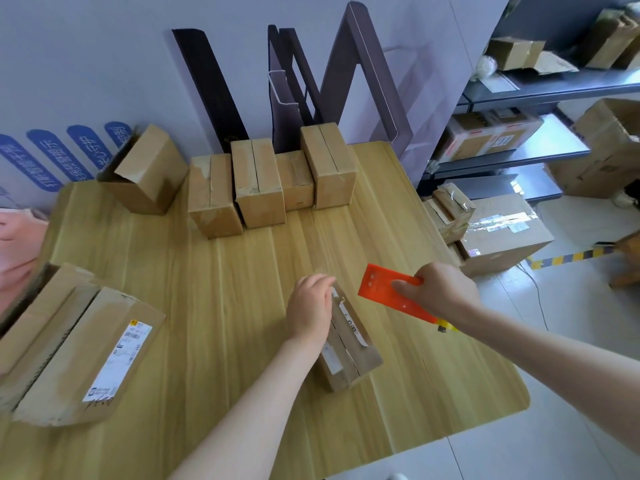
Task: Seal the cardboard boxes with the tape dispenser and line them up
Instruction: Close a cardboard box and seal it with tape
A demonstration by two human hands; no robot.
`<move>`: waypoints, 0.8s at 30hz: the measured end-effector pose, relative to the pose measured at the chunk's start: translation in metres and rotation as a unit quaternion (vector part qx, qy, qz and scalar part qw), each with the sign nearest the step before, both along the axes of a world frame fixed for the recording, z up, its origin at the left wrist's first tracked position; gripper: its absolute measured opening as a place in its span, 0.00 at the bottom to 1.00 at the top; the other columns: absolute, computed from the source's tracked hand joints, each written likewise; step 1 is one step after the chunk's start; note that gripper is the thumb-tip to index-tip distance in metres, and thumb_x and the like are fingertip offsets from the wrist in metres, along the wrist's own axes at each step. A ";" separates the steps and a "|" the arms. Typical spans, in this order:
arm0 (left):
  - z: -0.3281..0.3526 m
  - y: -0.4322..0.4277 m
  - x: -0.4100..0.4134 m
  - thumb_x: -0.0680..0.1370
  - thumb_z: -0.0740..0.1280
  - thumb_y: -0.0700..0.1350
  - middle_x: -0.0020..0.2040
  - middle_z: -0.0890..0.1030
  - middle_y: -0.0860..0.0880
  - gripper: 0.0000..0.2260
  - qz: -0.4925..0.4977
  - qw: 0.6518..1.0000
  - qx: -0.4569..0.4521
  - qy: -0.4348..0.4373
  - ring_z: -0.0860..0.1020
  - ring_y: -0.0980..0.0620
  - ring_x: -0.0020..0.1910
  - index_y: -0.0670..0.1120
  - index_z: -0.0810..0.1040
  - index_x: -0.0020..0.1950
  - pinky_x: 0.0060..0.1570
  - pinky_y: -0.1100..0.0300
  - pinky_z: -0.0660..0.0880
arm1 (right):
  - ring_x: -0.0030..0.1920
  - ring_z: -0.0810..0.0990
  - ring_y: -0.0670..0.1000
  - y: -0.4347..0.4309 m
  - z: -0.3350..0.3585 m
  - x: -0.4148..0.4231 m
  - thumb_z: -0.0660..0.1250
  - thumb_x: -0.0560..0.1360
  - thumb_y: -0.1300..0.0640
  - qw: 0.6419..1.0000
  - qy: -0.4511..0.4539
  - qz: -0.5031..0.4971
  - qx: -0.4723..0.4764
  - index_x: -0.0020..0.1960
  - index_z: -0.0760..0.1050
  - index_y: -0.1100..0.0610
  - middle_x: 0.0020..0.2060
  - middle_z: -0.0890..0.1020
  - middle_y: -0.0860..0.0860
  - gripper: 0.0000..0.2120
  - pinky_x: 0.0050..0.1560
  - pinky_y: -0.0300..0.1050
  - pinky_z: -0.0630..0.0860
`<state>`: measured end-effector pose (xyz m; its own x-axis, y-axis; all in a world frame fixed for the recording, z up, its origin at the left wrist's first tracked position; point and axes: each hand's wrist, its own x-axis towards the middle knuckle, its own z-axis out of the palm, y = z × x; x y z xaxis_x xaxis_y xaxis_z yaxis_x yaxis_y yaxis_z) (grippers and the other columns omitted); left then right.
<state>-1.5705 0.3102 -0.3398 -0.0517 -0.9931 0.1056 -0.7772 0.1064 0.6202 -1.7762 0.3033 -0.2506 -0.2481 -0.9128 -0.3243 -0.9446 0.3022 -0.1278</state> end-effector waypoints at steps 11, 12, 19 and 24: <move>0.004 -0.035 -0.012 0.77 0.66 0.43 0.65 0.73 0.51 0.19 -0.046 0.970 0.196 -0.139 0.69 0.49 0.66 0.48 0.70 0.68 0.60 0.51 0.71 | 0.31 0.75 0.47 -0.001 0.001 0.007 0.64 0.74 0.36 1.000 -0.009 -0.010 -0.009 0.37 0.76 0.54 0.30 0.76 0.47 0.22 0.27 0.38 0.64; 0.005 -0.038 -0.012 0.77 0.65 0.43 0.65 0.73 0.51 0.18 -0.053 0.965 0.211 -0.145 0.69 0.48 0.66 0.49 0.70 0.67 0.60 0.50 0.71 | 0.30 0.74 0.46 -0.001 0.002 0.007 0.64 0.74 0.36 1.000 -0.010 -0.010 -0.008 0.37 0.76 0.54 0.30 0.76 0.47 0.21 0.27 0.38 0.64; 0.003 -0.049 -0.006 0.79 0.62 0.47 0.71 0.69 0.52 0.22 -0.092 0.943 0.291 -0.135 0.68 0.48 0.69 0.52 0.64 0.73 0.65 0.50 0.66 | 0.33 0.79 0.48 -0.002 0.011 0.006 0.63 0.73 0.35 1.000 -0.016 -0.003 -0.011 0.40 0.79 0.55 0.33 0.80 0.48 0.23 0.28 0.38 0.68; 0.012 -0.022 0.009 0.76 0.69 0.50 0.75 0.65 0.52 0.31 0.016 0.995 0.081 -0.053 0.61 0.51 0.74 0.49 0.62 0.76 0.73 0.54 0.59 | 0.32 0.78 0.48 0.000 0.018 0.005 0.64 0.73 0.35 1.000 -0.017 -0.005 -0.020 0.38 0.78 0.54 0.32 0.79 0.48 0.22 0.28 0.38 0.68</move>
